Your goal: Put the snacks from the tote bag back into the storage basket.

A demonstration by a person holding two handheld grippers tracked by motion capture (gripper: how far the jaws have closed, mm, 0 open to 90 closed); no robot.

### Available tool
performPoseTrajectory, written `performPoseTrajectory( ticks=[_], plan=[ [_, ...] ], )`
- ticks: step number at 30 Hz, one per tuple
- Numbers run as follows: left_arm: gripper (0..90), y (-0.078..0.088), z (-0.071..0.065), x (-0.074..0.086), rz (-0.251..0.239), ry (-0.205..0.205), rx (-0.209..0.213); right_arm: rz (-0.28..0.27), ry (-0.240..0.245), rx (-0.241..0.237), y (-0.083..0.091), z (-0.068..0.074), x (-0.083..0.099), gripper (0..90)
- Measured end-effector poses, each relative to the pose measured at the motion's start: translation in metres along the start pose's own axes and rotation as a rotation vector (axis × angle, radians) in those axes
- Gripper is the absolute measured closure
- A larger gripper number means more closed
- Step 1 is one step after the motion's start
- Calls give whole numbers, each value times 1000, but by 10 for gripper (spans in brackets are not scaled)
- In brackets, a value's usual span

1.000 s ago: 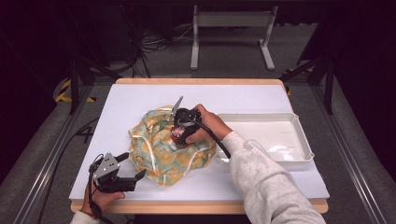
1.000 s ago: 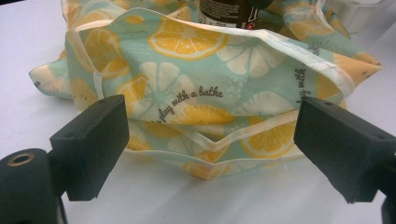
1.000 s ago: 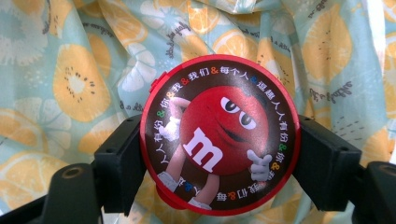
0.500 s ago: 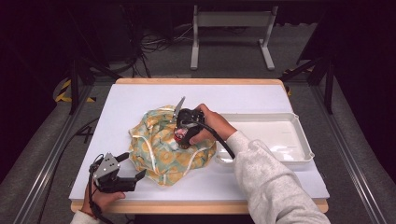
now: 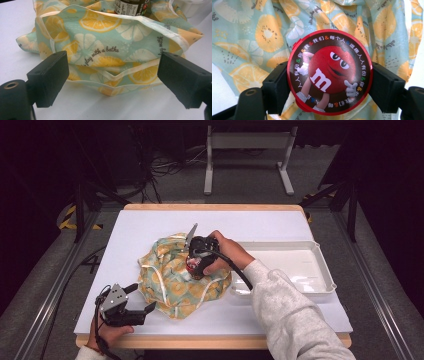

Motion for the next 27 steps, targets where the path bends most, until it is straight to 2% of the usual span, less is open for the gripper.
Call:
performPoseTrajectory(
  ticks=[12, 27],
  plan=[
    [109, 0, 0, 0, 9, -5, -3, -20, -5, 26, 16, -2, 3, 261],
    [109, -1, -1, 1, 10, -6, -2, -40, -23, 67, 45, -6, 16, 261]
  ],
)
Point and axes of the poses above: each handheld gripper's, and its own axes: y roughly backward along the jaws, x roughly out of its underside, z roughly to its left, the point moved 2 cm from there along -y, roughly forward along the jaws, and after that the axes turned 4 degrees about y, right-handed, at the moved point
